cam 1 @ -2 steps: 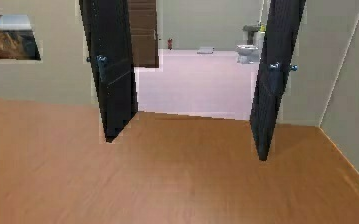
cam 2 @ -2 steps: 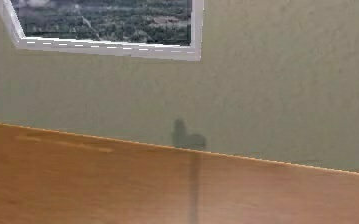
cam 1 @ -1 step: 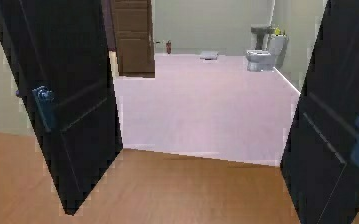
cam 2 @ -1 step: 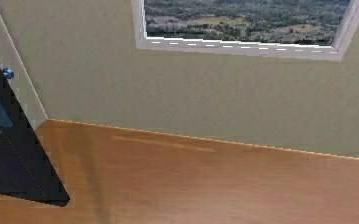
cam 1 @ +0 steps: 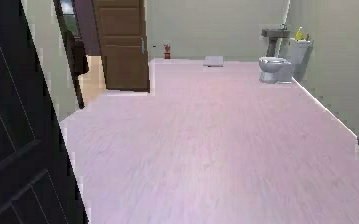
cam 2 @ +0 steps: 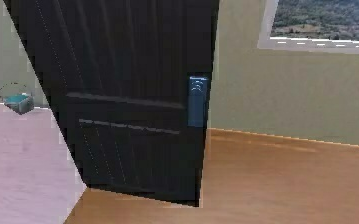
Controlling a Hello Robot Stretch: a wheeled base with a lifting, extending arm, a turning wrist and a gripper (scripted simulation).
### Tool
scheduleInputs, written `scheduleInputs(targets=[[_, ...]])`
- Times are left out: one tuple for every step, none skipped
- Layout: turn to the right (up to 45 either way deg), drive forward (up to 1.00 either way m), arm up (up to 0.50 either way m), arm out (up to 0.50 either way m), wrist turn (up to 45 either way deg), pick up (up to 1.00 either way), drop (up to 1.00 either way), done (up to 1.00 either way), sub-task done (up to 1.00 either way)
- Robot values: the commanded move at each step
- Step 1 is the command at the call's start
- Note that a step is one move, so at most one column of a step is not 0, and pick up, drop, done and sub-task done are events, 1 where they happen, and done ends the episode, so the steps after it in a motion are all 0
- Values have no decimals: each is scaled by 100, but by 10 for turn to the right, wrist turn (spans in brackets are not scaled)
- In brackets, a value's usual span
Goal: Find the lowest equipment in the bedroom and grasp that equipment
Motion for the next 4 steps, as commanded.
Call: scheduleInputs(targets=[[0,100,0,0,0,0,0,0,0],[-120,0,0,0,0,0,0,0,0],[0,25,0,0,0,0,0,0,0],[-150,0,0,0,0,0,0,0,0]])
